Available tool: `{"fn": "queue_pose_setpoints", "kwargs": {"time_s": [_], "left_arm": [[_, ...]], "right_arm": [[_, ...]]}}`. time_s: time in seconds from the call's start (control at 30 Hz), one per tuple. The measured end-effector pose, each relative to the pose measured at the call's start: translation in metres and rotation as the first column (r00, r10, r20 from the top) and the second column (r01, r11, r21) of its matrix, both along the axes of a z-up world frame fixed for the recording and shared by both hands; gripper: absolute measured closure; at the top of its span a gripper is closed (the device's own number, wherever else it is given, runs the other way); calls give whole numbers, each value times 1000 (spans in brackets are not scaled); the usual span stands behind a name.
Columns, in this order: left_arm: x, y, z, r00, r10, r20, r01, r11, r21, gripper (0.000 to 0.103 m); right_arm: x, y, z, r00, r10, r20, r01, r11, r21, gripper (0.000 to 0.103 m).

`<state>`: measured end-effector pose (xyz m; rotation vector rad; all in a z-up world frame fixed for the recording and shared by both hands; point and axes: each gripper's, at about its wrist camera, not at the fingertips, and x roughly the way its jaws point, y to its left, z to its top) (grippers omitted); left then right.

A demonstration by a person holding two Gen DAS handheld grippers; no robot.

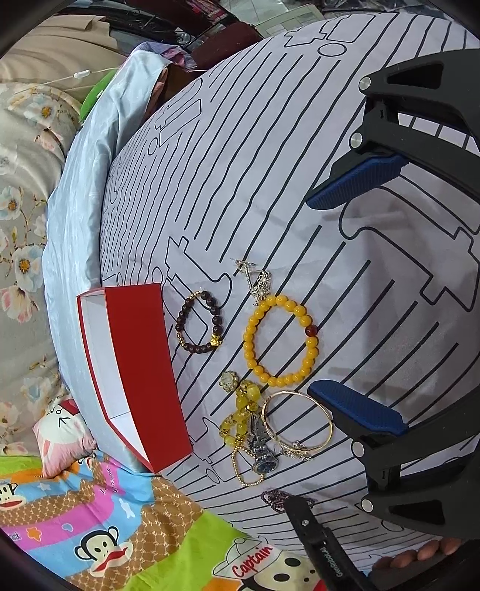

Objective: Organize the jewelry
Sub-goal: 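Lower the left tool onto the dark red bead strand and close it, then lift the red bead strand with the left tool while the right tool grasps the yellow round-bead bracelet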

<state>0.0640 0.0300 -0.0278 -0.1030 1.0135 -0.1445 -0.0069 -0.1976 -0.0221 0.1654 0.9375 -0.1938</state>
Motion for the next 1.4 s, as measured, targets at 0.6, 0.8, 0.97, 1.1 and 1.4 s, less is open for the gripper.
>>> {"fn": "queue_pose_setpoints", "kwargs": {"time_s": [0.6, 0.8, 0.97, 1.1, 1.4], "left_arm": [[5, -7, 0, 999, -39, 10, 39, 999, -1, 93], [3, -9, 1, 999, -51, 4, 51, 999, -10, 93], [3, -8, 0, 999, -52, -3, 52, 999, -16, 93], [2, -7, -1, 999, -51, -7, 51, 998, -20, 93], [-3, -6, 9, 998, -57, 16, 57, 998, -29, 93]], "right_arm": [[9, -7, -3, 1000, 12, -2, -12, 999, 48, 39], [23, -10, -11, 1000, 21, -23, -20, 997, 78, 63], [32, -9, -12, 999, 26, -22, -25, 997, 70, 79], [33, -8, -13, 999, 34, -23, -32, 997, 68, 94], [22, -4, 7, 999, 48, 22, -49, 996, 76, 97]]}}
